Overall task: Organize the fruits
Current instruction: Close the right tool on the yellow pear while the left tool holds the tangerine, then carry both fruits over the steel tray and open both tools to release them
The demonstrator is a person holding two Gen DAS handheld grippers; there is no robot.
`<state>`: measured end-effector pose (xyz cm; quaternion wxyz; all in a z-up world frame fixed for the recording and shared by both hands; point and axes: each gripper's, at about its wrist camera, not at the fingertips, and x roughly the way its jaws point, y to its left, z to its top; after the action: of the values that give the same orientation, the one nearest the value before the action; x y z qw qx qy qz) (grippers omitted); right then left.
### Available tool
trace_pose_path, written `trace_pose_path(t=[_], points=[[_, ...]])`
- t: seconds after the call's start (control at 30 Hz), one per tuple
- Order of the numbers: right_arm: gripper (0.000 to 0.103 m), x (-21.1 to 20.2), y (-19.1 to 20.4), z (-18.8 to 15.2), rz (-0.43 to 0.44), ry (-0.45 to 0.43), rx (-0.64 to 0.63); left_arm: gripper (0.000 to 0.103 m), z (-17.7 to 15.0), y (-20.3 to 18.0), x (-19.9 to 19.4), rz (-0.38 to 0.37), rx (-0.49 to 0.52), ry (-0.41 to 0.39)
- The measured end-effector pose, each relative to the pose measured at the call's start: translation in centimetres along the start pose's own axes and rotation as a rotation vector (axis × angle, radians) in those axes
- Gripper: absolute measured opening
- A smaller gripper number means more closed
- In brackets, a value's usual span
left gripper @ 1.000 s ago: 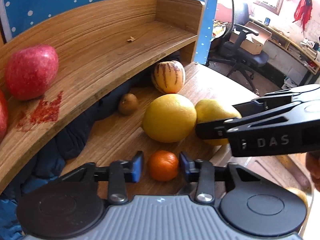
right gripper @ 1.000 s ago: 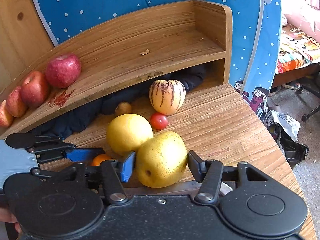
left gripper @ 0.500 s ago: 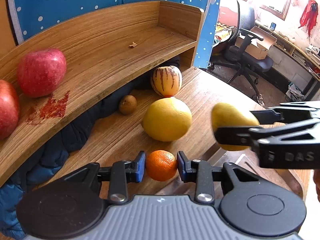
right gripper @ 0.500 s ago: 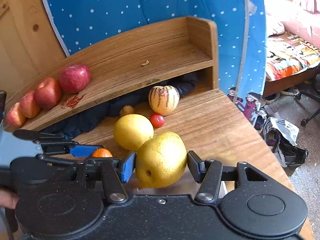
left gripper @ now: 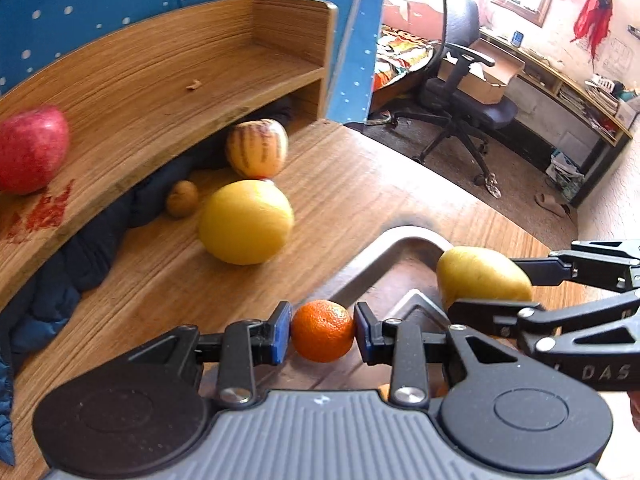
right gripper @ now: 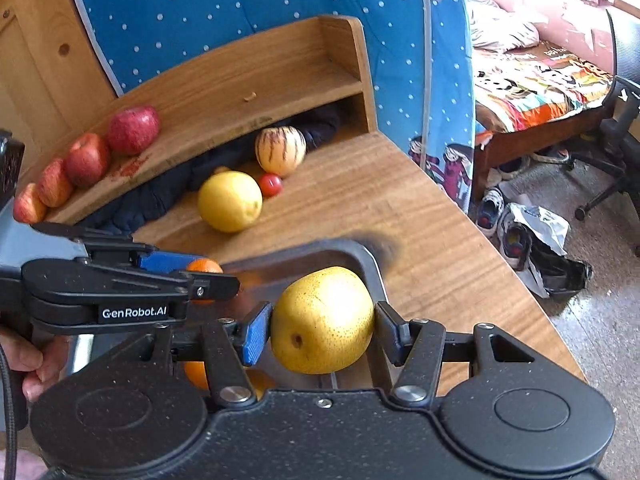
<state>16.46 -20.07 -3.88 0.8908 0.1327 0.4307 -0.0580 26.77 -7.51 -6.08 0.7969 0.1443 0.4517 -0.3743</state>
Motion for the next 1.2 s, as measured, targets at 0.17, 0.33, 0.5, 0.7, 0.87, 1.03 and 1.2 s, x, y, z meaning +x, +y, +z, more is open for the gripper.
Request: trace_pose_path(t=[0.17, 0.33, 0.5, 0.7, 0.87, 1.03, 1.2], points=[[0.058, 0.1, 0.0, -0.7, -0.006, 0.02, -0.001, 0.037, -0.2, -0.7, -0.1, 0.005, 0.021, -0.001], [0.058, 0.1, 0.0, -0.9, -0.001, 0.023, 0.0, 0.037, -0.6, -1.2, -0.2, 0.007, 0.03, 0.008], [0.059, -0.3, -0.2, -0.7, 0.009, 0.01, 0.012, 0.043, -1.0, -1.0, -0.4, 0.012, -0.019, 0.037], [0.066, -1.6, -0.4, -1.0, 0.015, -0.017, 0.004, 0.065, -1.3, -0.7, -1.8, 0.046, -0.09, 0.0], [0.081, -3.6, -0.6, -1.8, 0.022, -0.054, -0.005, 0.086, -2.1, -1.0, -3.3, 0.091, -0.141, -0.021], [0.096, -6.1, -1.2, -3.3, 0.036, -0.088, -0.008, 0.099, -3.5, -1.7, -5.2, 0.139, -0.201, -0.037], [0.102, -8.7, -1.7, -5.4, 0.051, -0.109, 0.001, 0.102, -5.6, -2.6, -7.5, 0.17, -0.249, -0.052]])
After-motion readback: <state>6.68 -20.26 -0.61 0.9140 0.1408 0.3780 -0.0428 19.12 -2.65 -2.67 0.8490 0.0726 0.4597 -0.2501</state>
